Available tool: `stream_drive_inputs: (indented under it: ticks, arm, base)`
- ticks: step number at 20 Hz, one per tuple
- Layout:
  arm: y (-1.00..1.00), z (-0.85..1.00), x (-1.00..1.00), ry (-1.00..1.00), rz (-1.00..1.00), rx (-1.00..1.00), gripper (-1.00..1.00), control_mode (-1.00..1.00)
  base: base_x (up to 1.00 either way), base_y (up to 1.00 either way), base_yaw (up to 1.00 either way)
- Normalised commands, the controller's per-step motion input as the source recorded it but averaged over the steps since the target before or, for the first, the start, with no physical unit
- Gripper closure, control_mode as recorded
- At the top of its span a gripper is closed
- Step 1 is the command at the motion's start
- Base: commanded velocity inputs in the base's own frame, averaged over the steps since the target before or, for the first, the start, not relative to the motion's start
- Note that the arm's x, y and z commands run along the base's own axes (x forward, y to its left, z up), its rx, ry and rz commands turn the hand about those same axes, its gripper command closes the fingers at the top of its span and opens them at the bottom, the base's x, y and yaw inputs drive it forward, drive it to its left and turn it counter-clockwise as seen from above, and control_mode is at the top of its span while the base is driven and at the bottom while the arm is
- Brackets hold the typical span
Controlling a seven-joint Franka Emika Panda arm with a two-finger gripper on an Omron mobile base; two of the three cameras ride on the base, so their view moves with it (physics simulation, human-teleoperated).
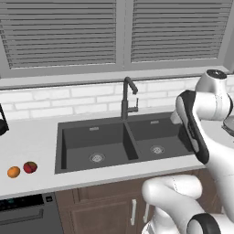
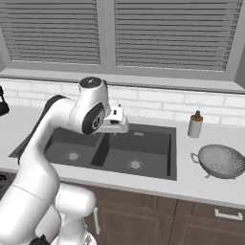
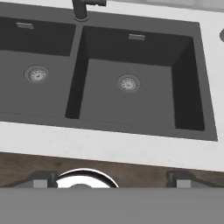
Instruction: Put the colander in the sink, put the mango, tangerine in the colander, and turn on the sink faucet and pour water over the colander.
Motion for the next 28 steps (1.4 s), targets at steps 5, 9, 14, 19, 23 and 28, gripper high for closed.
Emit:
stream_drive_inputs:
  ticks: [5,9,14,19,23,28]
  arm:
    - [-0.44,-0.05,0.04,0.31,-0.22,-0.18,-1.00,-1.00]
    - [-0.37,0.00,0.05,0.41,-0.29,-0.26,-1.00,-1.00]
    - [-0.38,0.00,0.06,0.27,-0.25,-0.21,-1.00,-1.00]
    - [-0.44,-0.03,0.00,-0.01,-0.05,-0.05,-1.00,-1.00]
    - [-0.43,-0.08,0.03,-0.10,0.00,0.00,-1.00,-1.00]
    - [-0.41,-0.17,0.02,-0.17,0.00,0.00,-1.00,-1.00]
  base:
    - [0.00,0.00,0.00]
    - [0.00,0.00,0.00]
    - [0.00,0.00,0.00]
    - [0.00,0.00,0.00]
    - [0.00,0.00,0.00]
    - [0.00,0.00,0.00]
